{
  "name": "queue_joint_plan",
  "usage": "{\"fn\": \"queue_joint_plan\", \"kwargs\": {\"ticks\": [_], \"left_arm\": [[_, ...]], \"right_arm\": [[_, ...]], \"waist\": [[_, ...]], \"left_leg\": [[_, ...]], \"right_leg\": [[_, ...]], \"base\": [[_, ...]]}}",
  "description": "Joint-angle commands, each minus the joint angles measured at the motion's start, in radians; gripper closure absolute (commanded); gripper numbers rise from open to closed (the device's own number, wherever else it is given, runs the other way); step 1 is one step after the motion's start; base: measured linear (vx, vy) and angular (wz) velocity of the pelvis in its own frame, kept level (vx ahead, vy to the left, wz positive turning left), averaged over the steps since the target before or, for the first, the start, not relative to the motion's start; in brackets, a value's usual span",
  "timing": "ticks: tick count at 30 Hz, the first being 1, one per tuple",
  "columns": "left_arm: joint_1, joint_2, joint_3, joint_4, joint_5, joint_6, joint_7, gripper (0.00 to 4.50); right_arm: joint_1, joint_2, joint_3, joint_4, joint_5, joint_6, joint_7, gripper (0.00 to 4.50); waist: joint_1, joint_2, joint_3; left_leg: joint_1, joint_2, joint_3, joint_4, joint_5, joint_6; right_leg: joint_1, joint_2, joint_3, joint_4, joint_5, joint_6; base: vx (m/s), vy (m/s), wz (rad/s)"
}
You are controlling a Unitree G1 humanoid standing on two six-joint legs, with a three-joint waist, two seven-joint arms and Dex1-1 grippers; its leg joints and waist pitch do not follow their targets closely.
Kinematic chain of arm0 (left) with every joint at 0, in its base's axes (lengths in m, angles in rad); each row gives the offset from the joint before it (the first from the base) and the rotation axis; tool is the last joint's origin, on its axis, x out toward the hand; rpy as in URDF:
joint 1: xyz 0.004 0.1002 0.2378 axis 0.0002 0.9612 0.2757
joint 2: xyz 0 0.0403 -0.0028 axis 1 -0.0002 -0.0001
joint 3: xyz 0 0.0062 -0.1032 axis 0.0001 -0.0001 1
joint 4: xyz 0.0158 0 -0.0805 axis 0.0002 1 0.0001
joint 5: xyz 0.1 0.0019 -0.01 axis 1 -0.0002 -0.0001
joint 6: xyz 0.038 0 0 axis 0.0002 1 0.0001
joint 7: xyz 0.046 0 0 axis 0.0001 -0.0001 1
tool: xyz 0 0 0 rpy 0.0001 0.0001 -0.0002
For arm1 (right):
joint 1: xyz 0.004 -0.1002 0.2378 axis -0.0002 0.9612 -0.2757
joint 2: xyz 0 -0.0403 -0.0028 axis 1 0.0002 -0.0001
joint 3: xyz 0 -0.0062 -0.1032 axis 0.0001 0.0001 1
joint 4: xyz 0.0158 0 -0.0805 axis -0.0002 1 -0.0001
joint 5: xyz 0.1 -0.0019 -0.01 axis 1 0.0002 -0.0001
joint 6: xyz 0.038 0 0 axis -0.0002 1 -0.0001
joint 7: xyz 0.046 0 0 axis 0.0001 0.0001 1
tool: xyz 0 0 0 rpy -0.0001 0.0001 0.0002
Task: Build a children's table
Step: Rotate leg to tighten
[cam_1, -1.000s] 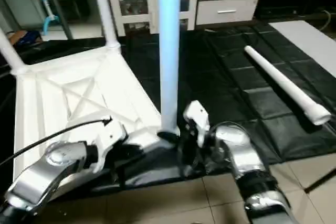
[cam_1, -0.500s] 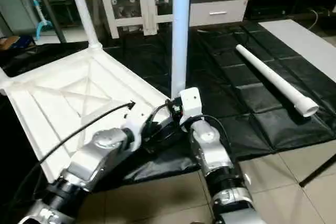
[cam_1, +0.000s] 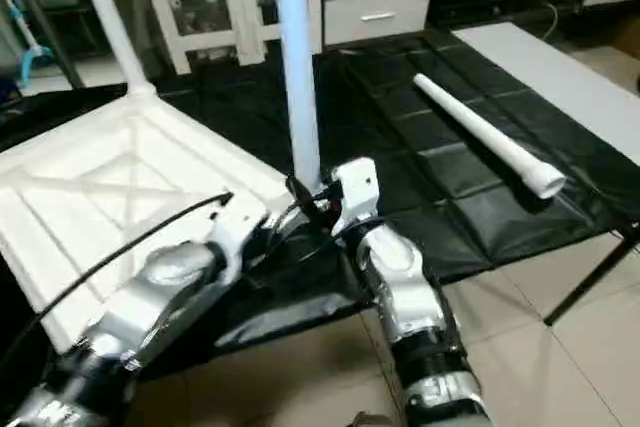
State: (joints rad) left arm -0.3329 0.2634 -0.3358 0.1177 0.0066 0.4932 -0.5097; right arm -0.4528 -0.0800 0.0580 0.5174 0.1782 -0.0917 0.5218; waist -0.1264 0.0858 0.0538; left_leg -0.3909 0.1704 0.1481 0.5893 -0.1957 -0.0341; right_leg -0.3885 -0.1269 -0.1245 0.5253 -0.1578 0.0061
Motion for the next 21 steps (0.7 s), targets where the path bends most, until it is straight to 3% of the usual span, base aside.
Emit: {"fn": "queue_joint_plan", "kwargs": {"ticks": [1, 3, 5, 6, 11, 15, 17, 18, 21], "left_arm": [[0.033, 0.041, -0.047, -0.019, 0.004, 0.013, -0.077, 4.5], [0.075, 0.098, -0.052, -0.084, -0.028, 0.015, -0.145, 4.5], [0.084, 0.11, -0.052, -0.099, -0.037, 0.014, -0.162, 4.5], [0.097, 0.123, -0.053, -0.118, -0.052, 0.003, -0.189, 4.5], [0.122, 0.152, -0.064, -0.172, -0.083, -0.006, -0.258, 4.5], [0.139, 0.171, -0.078, -0.213, -0.109, 0.003, -0.301, 4.5], [0.143, 0.175, -0.08, -0.22, -0.112, 0.004, -0.307, 4.5], [0.143, 0.175, -0.08, -0.221, -0.112, 0.005, -0.307, 4.5], [0.146, 0.176, -0.078, -0.225, -0.112, 0.006, -0.31, 4.5]], "right_arm": [[-0.025, -0.032, -0.022, -0.018, 0.019, 0.002, 0.052, 1.04], [-0.038, -0.118, -0.016, 0.003, 0.022, 0.047, 0.165, 0.67], [-0.039, -0.143, -0.008, 0.008, 0.019, 0.063, 0.196, 0.64], [-0.037, -0.178, 0.013, 0.014, 0.014, 0.075, 0.257, 0.64], [-0.024, -0.24, 0.058, 0.009, 0.033, 0.087, 0.434, 0.64], [-0.027, -0.27, 0.077, 0.037, 0.047, 0.083, 0.552, 0.64], [-0.031, -0.278, 0.085, 0.061, 0.044, 0.063, 0.588, 0.8], [-0.033, -0.278, 0.086, 0.072, 0.043, 0.056, 0.591, 0.89], [-0.04, -0.275, 0.079, 0.096, 0.042, 0.045, 0.599, 1.09]], "waist": [[0.003, -0.006, -0.043], [0.011, -0.009, -0.042], [0.016, -0.009, -0.042], [0.025, -0.01, -0.043], [0.047, -0.014, -0.048], [0.073, -0.019, -0.057], [0.085, -0.025, -0.058], [0.096, -0.025, -0.061], [0.115, -0.026, -0.064]], "left_leg": [[0.023, 0.044, -0.033, -0.1, -0.687, -0.031], [0.025, 0.042, -0.026, -0.095, -0.658, -0.022], [0.016, 0.044, -0.03, -0.097, -0.646, -0.022], [0.021, 0.045, -0.026, -0.096, -0.632, -0.023], [0.017, 0.047, -0.019, -0.092, -0.578, -0.008], [0.017, 0.051, -0.007, -0.089, -0.474, 0.015], [0.017, 0.05, 0.004, -0.084, -0.433, 0.03], [0.024, 0.05, 0.011, -0.08, -0.403, 0.036], [0.017, 0.05, 0.02, -0.075, -0.305, 0.066]], "right_leg": [[0.015, -0.039, 0.022, -0.074, -0.632, -0.063], [0.009, -0.037, 0.028, -0.072, -0.615, -0.085], [0.02, -0.038, 0.028, -0.065, -0.609, -0.088], [0.013, -0.036, 0.034, -0.063, -0.591, -0.096], [0.017, -0.035, 0.045, -0.052, -0.543, -0.126], [0.022, -0.029, 0.055, -0.036, -0.413, -0.183], [0.019, -0.026, 0.064, -0.03, -0.388, -0.199], [0.013, -0.025, 0.07, -0.027, -0.372, -0.212], [0.018, -0.021, 0.078, -0.013, -0.308, -0.231]], "base": [[0.0, 0.0, 0.0], [0.0, 0.0, 0.0], [0.0, 0.0, 0.0], [0.0, 0.0, 0.0], [0.0, 0.0, 0.0], [0.0, 0.0, 0.0], [0.0, 0.0, 0.0], [0.0, 0.0, 0.0], [0.0, 0.0, 0.0]]}}
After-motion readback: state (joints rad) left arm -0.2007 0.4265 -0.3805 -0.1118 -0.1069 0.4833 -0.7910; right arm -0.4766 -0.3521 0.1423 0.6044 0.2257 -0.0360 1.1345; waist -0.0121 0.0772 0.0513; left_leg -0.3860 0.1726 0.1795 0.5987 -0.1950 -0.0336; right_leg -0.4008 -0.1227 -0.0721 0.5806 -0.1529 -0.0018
